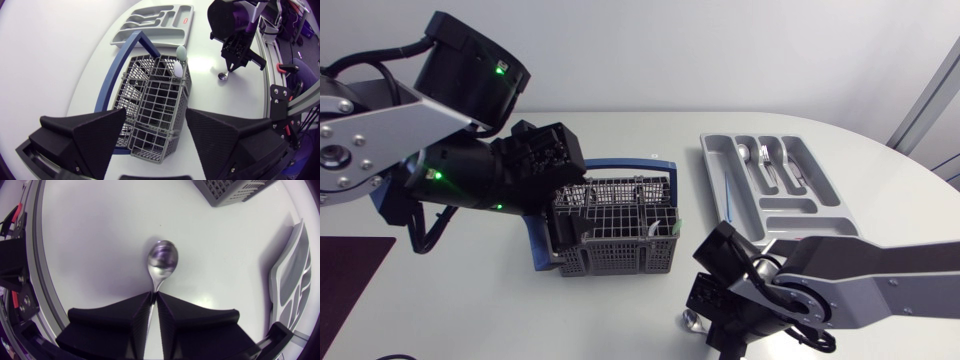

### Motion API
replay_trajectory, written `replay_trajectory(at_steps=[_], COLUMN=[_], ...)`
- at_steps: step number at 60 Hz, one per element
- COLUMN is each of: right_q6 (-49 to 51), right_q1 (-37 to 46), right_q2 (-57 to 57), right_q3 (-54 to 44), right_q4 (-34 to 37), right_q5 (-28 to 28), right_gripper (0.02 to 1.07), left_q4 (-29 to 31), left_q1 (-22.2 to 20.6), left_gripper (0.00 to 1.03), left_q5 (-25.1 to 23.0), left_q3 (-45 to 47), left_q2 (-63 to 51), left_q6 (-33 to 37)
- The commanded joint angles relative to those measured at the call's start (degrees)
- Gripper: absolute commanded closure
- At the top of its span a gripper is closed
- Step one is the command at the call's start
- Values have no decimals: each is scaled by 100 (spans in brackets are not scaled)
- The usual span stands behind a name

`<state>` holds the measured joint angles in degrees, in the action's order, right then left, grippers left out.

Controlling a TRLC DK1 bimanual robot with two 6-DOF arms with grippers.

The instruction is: Unload the cutlery basket into the drawer organizer.

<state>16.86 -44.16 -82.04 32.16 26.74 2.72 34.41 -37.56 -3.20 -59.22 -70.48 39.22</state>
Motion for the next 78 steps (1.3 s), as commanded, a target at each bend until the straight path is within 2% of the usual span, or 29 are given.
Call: replay_trajectory(at_steps=[1, 22, 28, 35, 43, 50, 64, 78], right_q6=[195, 1144, 1856, 3113, 4554, 5424, 6408, 7059], right_q1=[-5, 567, 1068, 2052, 3423, 4276, 5225, 5647], right_q2=[206, 1269, 1691, 2008, 1735, 1357, 478, -444], right_q3=[-184, -210, -219, -237, -43, 273, 1020, 1802], right_q4=[77, 648, 894, 1061, 1131, 1123, 1044, 1026], right_q5=[-35, 9, 123, 493, 914, 1178, 1424, 1424], right_gripper=[97, 97, 97, 97, 97, 97, 97, 97], left_q4=[-40, -93, -102, -102, -110, -128, -154, -181], left_q1=[-23, -23, -23, -23, -41, -111, -190, -252], left_gripper=[21, 21, 21, 21, 21, 21, 21, 21], left_q5=[-58, -58, -58, -58, -58, -58, -58, -58], left_q3=[104, 113, 113, 121, 130, 121, 95, 25], left_q2=[60, 52, 52, 34, 17, -45, -203, -397], left_q6=[-20, -11, -11, -11, -46, -134, -178, -187])
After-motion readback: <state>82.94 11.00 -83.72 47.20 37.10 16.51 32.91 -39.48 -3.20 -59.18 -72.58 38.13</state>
